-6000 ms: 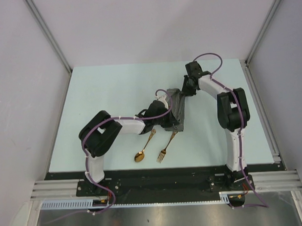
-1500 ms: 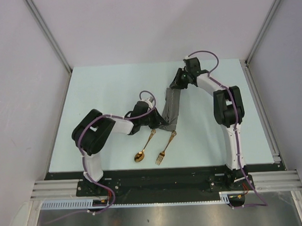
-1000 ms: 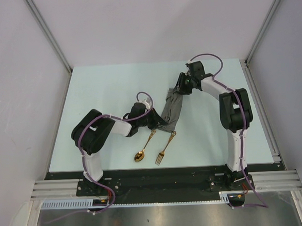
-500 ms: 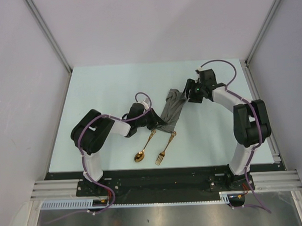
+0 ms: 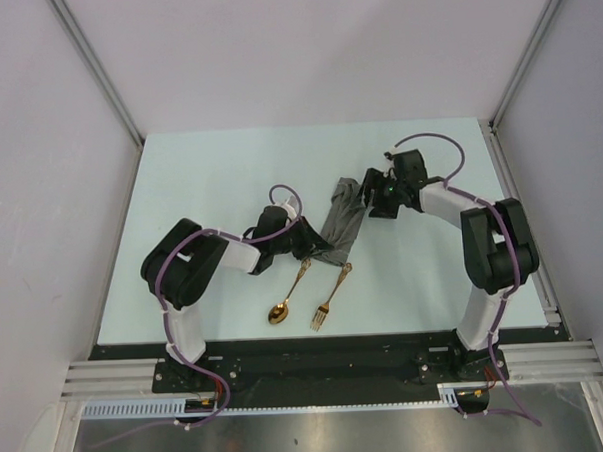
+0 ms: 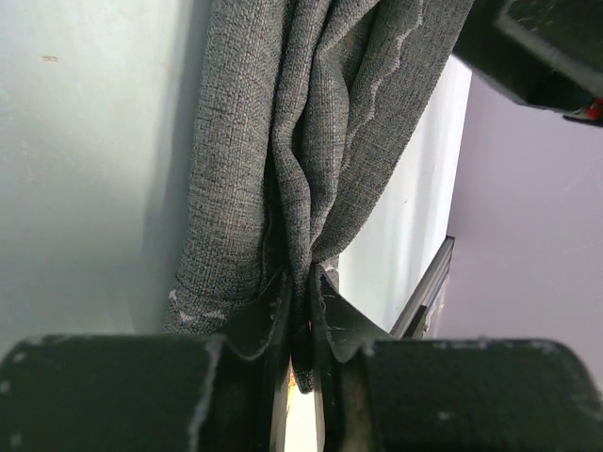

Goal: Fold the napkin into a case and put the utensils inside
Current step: Fold the 2/3-rectangle-folded napkin at the center of the board.

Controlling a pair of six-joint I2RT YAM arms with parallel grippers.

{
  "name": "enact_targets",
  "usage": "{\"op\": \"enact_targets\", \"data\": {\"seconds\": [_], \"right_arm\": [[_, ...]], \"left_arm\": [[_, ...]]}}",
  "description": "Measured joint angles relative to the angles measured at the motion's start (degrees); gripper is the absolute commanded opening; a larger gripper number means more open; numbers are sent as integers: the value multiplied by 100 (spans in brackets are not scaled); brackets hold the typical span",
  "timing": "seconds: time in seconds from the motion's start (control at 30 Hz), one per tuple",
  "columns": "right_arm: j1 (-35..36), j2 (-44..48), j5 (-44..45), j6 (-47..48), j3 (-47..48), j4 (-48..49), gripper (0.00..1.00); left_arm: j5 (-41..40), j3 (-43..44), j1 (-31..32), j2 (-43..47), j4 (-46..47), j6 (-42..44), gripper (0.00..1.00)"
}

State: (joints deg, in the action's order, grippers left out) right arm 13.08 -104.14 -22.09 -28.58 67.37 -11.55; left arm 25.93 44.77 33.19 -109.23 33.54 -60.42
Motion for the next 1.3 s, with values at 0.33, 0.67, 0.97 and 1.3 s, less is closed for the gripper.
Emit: {"op": "enact_targets", "data": {"seconds": [0.33, 0.67, 0.97, 1.3], "right_arm": [[566, -592, -87, -385, 387, 302, 36], [752, -935, 302, -332, 852, -79, 24], [940, -1010, 468, -251, 1150, -238, 0], [835, -1276, 345, -223, 1650, -407, 0]], "left_arm": [[20, 0, -2, 15, -33, 48, 18], [15, 0, -20, 63, -109, 105, 21], [-107, 2, -22, 411, -616, 527, 59], [-1174, 1097, -96, 1325, -2527, 1624, 42]]}}
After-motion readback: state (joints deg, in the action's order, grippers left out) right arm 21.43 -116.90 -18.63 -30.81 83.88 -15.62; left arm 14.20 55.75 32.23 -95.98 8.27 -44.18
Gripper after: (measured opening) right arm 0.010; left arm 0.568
